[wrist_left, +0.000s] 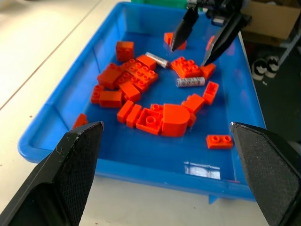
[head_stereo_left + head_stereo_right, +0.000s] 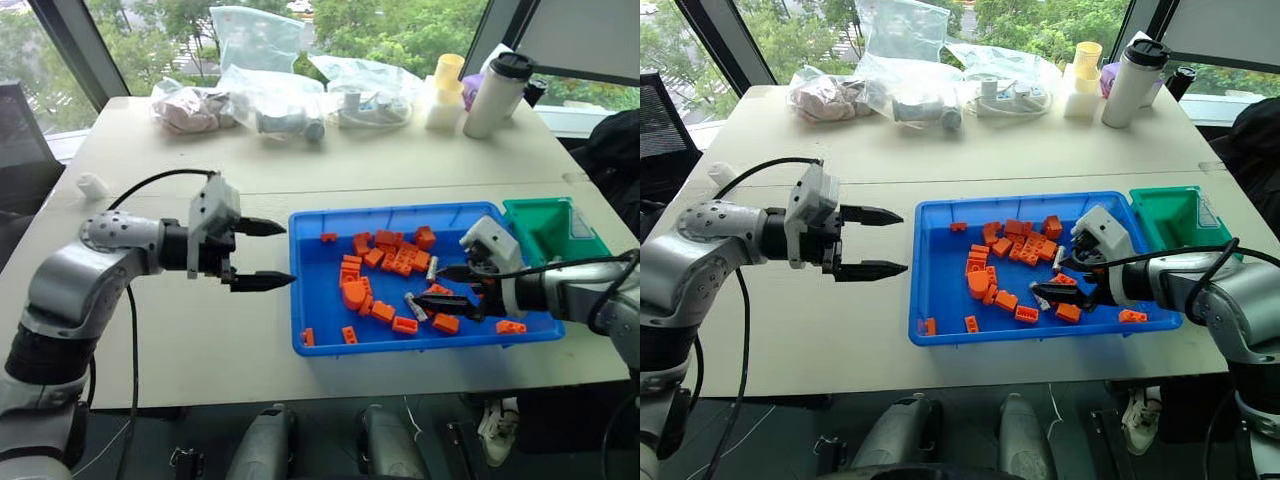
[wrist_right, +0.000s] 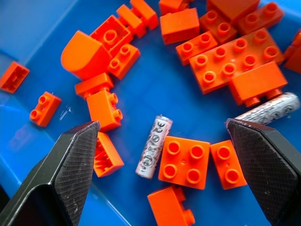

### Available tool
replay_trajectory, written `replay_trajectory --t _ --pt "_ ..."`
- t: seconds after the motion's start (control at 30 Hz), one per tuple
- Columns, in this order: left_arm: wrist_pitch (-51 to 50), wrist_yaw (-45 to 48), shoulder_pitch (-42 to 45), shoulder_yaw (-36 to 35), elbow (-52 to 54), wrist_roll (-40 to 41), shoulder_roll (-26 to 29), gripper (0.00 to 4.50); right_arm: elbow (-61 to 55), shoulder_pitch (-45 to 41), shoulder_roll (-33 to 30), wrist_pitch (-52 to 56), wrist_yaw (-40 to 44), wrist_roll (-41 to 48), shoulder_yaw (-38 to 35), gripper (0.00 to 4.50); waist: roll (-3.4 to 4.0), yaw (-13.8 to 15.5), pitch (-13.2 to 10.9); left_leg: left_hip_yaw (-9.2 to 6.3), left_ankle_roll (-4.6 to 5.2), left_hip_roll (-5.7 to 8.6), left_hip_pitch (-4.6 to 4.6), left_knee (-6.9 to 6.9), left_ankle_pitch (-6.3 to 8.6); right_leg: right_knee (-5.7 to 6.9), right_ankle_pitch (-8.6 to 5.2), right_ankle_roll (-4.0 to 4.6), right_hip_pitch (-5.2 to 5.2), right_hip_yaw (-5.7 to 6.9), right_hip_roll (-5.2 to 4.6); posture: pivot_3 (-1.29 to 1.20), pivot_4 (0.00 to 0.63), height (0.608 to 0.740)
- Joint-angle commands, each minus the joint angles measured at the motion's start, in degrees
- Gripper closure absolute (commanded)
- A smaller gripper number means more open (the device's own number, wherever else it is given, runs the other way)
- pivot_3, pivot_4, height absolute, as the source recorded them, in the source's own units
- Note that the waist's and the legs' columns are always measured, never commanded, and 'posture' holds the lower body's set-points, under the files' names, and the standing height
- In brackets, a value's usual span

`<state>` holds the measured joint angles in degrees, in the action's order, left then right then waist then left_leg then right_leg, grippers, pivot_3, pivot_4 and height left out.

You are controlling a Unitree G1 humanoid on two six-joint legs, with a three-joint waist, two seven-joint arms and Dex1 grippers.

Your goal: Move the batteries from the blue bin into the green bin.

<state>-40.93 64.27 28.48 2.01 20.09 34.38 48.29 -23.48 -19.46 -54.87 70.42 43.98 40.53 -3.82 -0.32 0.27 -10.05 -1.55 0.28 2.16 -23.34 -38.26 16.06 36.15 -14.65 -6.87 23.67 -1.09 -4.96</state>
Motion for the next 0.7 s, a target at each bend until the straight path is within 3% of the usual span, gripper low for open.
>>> replay_trajectory --t 0.03,0.3,0.47,0.57,0.67,0.7 --pt "-0.1 -0.7 -1.0 0.5 3.1 -0.2 0.4 0.00 -0.6 -1.6 0.1 -1.7 -0.1 -1.8 3.2 0.03 0.00 0.0 0.0 0.00 0.00 0.00 0.01 0.00 0.00 0.00 0.00 0.00 -0.01 0.00 0.00 0.00 0.150 0.740" --pt "0.7 -3.4 -1.7 1.1 3.1 -1.4 -0.4 0.00 3.9 -7.3 2.9 -3.2 -2.3 -7.8 10.8 0.03 0.00 0.2 0.0 0.00 -0.01 0.01 -0.02 -0.02 -0.01 0.01 0.00 0.00 0.02 0.02 0.02 0.00 0.150 0.740" --pt "0.7 -4.2 -2.5 1.2 4.0 -1.7 -0.6 0.00 2.8 -7.5 0.5 -4.1 -0.2 -10.6 15.4 0.03 0.00 0.3 0.0 0.01 -0.01 0.01 -0.02 -0.02 -0.01 -0.01 0.00 0.00 0.01 0.02 0.02 0.00 0.150 0.740" --pt "0.6 -5.0 -2.8 1.4 4.6 -1.9 -0.8 0.00 0.0 -7.0 -2.1 -6.1 2.3 -12.3 18.4 0.81 0.00 0.3 0.0 0.01 -0.01 0.01 -0.02 -0.02 0.00 0.00 0.00 0.00 0.01 0.03 0.02 0.00 0.150 0.740" --pt "0.9 -5.4 -2.5 1.9 4.5 -2.3 -1.2 0.00 0.7 -7.5 -0.8 -5.7 1.5 -13.5 19.9 2.47 -0.02 0.3 0.0 0.00 -0.01 0.01 -0.01 -0.02 0.00 0.00 0.00 0.00 0.01 0.04 0.02 0.00 0.150 0.740" --pt "0.9 -5.4 -2.5 2.1 4.4 -2.4 -1.3 0.00 0.8 -7.5 -0.8 -5.9 1.7 -14.0 20.4 2.83 -0.03 0.3 0.0 0.01 -0.01 0.01 0.00 -0.02 0.00 0.00 0.00 0.00 0.00 0.03 0.03 0.00 0.150 0.740"
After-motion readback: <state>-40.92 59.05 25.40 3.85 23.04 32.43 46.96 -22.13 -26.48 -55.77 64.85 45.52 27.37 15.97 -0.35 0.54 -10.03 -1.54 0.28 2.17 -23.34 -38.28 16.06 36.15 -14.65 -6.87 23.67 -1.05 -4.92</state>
